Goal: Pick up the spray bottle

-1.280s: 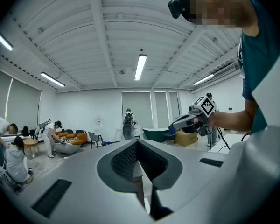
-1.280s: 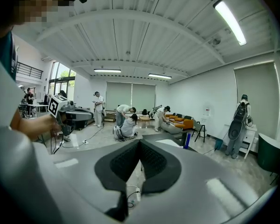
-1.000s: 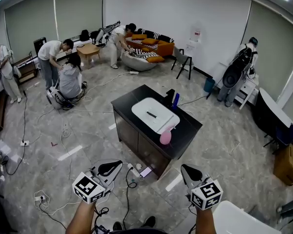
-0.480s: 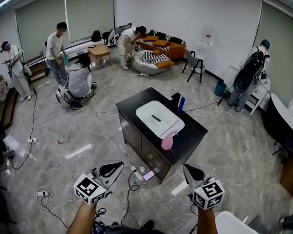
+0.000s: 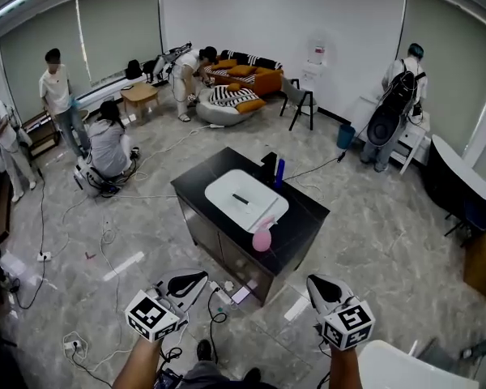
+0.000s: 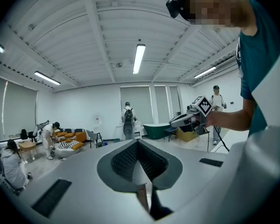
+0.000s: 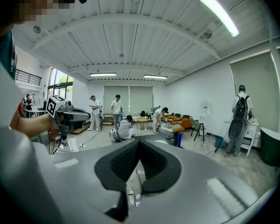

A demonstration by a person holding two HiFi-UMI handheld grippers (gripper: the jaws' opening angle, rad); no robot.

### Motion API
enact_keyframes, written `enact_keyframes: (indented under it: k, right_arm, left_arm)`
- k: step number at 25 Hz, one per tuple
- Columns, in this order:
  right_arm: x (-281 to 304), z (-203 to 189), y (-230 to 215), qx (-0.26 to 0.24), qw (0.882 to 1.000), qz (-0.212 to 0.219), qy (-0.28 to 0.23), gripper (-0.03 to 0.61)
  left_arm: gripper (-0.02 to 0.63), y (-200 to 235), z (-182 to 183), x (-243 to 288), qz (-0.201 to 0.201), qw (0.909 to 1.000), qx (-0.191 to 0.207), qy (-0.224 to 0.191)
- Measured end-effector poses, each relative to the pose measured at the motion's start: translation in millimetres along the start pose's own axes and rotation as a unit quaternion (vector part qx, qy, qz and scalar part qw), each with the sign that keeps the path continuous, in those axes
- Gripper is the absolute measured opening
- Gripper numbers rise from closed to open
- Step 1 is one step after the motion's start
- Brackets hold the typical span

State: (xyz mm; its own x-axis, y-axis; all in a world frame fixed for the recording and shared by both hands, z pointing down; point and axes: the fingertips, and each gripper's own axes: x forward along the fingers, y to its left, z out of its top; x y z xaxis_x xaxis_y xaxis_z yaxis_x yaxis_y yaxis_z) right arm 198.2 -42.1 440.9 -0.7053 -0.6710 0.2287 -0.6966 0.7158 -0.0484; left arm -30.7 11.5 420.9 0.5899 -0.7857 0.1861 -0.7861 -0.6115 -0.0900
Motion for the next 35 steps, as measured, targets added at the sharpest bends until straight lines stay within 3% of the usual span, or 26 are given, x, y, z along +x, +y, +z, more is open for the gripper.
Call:
enact_keyframes:
  k: [10,19,28,35]
  right_arm:
    - [20.1,13.8,-7.8,0.011,0.995,-0.102,0.0,0.011]
    - [59.7,31.7,6.4,0.012,0.988,-0.151,0.003,0.011]
    - [114.8,48.7,27.7,0.006,0.985,-0.171,0.002,0.011]
    - [153.6,58.9,22.5,-0.007,0.988,-0.156,0.013,0.011]
  left_arm:
    - [0.005,59.5,8.1,43.0,-0.096,0.995,0.013,-0.025]
    - [0.005,112.6,10.0,60.2,-0.152,0.9876,0.013,-0.038]
    - [0.005,177.2,7.7,50.3,-0.168,0.9844,0.017,-0.051]
    - [0.005,210.0,3.4,57.5,-0.155,0.9861,0.003,-0.059]
